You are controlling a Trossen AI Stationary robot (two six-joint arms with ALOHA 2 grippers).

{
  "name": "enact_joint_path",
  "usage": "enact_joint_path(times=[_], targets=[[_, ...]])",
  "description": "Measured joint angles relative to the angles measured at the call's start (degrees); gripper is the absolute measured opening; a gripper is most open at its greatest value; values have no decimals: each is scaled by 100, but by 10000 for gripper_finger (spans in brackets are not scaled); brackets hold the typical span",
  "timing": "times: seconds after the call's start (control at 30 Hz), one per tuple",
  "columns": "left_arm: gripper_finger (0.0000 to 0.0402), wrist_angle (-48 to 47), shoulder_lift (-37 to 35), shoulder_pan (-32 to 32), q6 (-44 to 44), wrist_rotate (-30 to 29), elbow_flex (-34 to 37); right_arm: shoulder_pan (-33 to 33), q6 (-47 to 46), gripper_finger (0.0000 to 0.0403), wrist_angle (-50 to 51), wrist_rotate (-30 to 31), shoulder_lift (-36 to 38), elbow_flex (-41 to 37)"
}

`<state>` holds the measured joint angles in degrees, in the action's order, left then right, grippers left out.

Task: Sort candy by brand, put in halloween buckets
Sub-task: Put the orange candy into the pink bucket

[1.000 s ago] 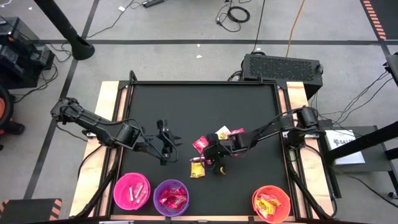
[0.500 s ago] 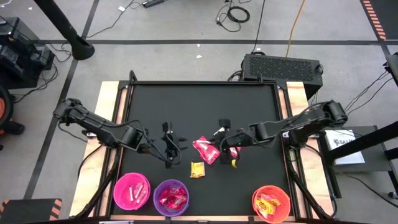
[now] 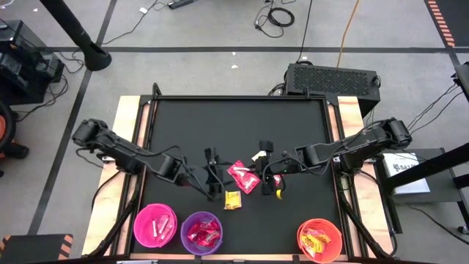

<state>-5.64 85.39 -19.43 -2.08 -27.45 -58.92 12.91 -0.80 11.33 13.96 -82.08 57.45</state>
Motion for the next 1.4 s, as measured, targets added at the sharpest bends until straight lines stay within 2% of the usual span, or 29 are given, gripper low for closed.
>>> enact_joint_path(times=[0.17, 0.33, 0.47, 0.87, 1.4], targets=[[295, 423, 191, 162, -152, 3, 0, 0, -2, 36, 0, 0, 0, 0], [283, 329, 240, 317, -147, 220, 0, 0, -2, 36, 19, 0, 0, 0], [251, 365, 238, 376, -140, 539, 0, 0, -2, 36, 20, 0, 0, 0], [138, 367, 238, 392, -151, 582, 0, 0, -2, 36, 17, -2, 0, 0], [69, 367, 236, 469, -186, 627, 0, -2, -2, 36, 17, 0, 0, 0]])
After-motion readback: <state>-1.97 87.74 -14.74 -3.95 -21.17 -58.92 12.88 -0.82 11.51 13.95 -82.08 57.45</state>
